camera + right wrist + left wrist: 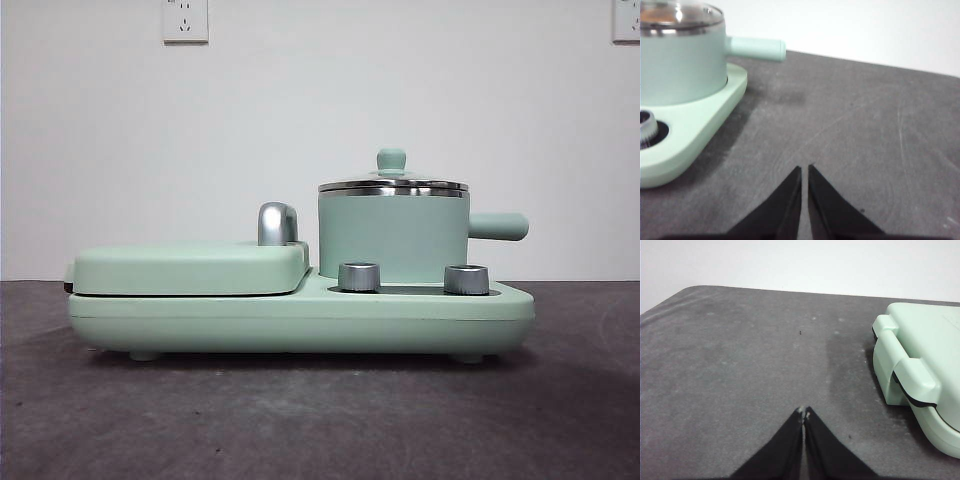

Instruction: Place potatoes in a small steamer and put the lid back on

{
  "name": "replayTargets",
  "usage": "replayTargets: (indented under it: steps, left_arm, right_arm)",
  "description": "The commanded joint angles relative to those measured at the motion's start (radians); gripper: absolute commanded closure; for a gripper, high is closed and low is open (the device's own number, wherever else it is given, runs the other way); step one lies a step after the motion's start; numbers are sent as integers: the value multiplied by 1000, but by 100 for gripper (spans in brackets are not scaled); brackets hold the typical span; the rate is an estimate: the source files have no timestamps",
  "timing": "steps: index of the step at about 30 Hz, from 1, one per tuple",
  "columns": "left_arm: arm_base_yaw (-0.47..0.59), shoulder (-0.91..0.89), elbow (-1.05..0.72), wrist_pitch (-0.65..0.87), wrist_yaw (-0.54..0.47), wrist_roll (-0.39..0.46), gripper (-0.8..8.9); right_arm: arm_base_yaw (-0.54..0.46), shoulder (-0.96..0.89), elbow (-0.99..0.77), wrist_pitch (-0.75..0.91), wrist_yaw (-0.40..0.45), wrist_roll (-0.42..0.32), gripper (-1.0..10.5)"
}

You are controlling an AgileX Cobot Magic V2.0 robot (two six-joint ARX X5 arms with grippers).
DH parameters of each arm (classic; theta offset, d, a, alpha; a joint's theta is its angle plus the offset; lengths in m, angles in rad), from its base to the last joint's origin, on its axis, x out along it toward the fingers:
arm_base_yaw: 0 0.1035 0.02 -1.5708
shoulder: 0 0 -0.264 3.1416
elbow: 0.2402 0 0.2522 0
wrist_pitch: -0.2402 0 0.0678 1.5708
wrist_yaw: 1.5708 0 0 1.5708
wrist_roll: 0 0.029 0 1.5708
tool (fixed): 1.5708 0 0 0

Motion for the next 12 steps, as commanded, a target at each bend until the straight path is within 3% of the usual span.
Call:
replayTargets:
  steps: [1,12]
  left_arm:
    - [3,-1,-18,15,-1,2,808]
    - [3,-2,-18,15,-1,2,807]
  right_arm:
    - [-2,0,-5,29,3,-3,927]
    - [-49,0,-5,47,3,-3,927]
